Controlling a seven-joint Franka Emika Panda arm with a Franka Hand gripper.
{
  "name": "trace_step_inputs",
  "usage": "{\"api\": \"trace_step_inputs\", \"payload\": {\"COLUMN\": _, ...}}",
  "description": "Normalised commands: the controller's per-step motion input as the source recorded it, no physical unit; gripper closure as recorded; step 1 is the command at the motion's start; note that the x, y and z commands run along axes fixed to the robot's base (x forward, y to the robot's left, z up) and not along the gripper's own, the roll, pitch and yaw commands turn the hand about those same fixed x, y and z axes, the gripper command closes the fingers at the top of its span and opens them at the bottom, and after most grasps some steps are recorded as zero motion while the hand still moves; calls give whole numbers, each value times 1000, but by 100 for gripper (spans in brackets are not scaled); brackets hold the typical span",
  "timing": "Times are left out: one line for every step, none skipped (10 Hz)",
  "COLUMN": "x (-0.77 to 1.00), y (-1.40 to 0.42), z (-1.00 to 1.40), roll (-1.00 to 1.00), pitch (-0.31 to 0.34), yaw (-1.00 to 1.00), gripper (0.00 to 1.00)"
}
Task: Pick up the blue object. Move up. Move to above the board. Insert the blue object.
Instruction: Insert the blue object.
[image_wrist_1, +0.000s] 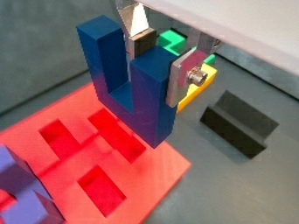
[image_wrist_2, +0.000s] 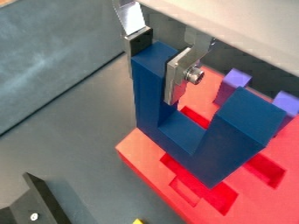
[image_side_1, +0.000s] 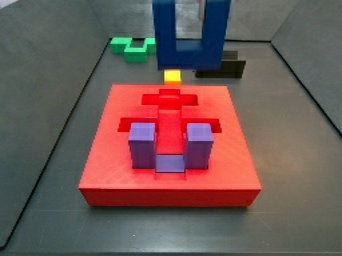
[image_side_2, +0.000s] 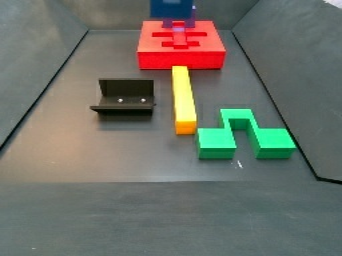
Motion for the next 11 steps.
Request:
{"api": "trace_step_inputs", "payload": {"x": 0, "y": -31, "z": -571, "roll": 139, "pitch": 10, "yaw": 0, "gripper": 100}}
{"api": "trace_step_inputs", "payload": {"x": -40, "y": -23, "z": -554, "roll": 110, "pitch": 66, "yaw": 0, "gripper": 100}}
{"api": "trace_step_inputs", "payload": {"x": -171, "y": -43, "z": -511, "roll": 0, "pitch": 60, "yaw": 0, "gripper": 100}}
{"api": "trace_step_inputs", "payload": {"x": -149, "y": -89, "z": -477, "roll": 0, "pitch": 100, "yaw": -14, "gripper": 100}}
{"api": "trace_step_inputs", "payload": {"x": -31, "y": -51, "z": -477, "roll": -73, "pitch": 100, "yaw": 0, "gripper": 100}}
{"api": "trace_step_inputs", "payload": {"x": -6, "y": -9, "z": -329, "roll": -130, "pitch": 60, "yaw": -3, "gripper": 100}}
{"api": "trace_step_inputs", "payload": {"x": -43, "y": 0, "z": -131, "roll": -196, "pitch": 9, "yaw": -37, "gripper": 100}}
{"api": "trace_step_inputs", "payload": {"x": 0, "y": 0, "z": -23, "roll": -200, "pitch": 0, "yaw": -9, "gripper": 100}}
{"api": "trace_step_inputs", "payload": {"x": 0, "y": 0, "z": 0, "roll": -190, "pitch": 0, "yaw": -9, "gripper": 100}}
{"api": "trace_step_inputs", "payload": {"x": -9, "y": 26, "z": 0, "roll": -216, "pitch": 0, "yaw": -17, "gripper": 100}}
{"api": "trace_step_inputs", "payload": {"x": -26, "y": 43, "z": 0, "roll": -204, "pitch": -10, "yaw": -31, "gripper": 100}}
